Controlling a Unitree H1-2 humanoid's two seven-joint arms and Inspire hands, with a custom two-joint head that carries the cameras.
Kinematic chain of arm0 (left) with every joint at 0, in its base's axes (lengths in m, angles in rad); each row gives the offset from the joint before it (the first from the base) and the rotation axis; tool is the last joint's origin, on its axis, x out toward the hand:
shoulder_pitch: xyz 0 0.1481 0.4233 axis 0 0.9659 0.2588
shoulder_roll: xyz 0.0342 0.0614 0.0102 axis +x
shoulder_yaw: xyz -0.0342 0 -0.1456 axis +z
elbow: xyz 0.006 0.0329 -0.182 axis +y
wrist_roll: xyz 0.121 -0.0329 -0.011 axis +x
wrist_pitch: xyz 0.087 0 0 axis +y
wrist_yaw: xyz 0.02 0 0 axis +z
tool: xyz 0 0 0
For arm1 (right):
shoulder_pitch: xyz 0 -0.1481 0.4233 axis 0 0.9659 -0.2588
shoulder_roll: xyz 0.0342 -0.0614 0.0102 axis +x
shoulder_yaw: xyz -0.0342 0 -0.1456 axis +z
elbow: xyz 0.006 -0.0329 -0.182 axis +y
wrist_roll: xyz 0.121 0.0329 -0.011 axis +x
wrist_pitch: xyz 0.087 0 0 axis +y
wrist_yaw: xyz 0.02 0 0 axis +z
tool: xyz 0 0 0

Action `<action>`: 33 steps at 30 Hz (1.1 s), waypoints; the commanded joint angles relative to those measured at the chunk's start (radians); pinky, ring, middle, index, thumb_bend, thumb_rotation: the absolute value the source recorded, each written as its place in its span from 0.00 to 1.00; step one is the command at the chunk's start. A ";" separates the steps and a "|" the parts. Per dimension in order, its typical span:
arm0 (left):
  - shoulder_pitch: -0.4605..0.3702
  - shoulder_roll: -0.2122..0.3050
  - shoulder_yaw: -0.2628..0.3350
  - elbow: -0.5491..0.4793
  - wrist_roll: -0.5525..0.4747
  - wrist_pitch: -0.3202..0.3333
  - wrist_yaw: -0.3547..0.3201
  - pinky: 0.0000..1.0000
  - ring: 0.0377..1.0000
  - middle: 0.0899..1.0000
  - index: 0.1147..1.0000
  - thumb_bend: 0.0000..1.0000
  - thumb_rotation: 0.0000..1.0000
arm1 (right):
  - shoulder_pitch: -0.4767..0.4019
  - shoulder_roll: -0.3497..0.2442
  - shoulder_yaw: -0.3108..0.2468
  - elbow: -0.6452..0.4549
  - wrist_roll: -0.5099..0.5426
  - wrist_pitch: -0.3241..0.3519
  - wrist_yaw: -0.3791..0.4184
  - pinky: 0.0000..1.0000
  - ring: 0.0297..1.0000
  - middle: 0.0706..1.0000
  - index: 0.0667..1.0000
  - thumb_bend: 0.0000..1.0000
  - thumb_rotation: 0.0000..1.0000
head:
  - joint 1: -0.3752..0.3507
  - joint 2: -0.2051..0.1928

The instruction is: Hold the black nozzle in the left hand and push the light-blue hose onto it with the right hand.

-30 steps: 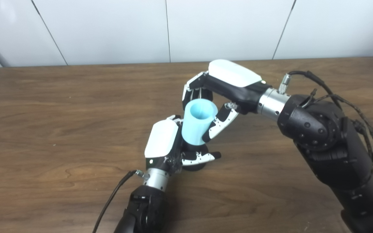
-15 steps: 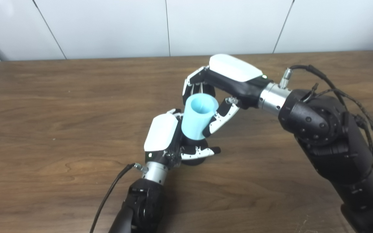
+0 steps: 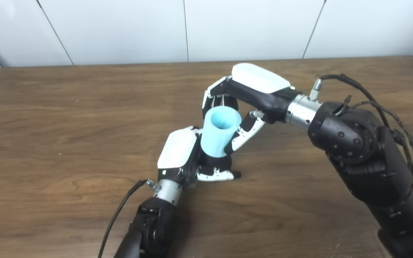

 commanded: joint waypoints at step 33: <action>-0.005 -0.031 0.043 -0.006 -0.020 -0.019 0.051 0.89 0.57 0.39 0.45 0.52 0.00 | 0.026 -0.049 0.029 -0.008 -0.010 -0.034 0.009 0.38 0.36 0.40 0.47 0.53 0.00 | 0.003 0.007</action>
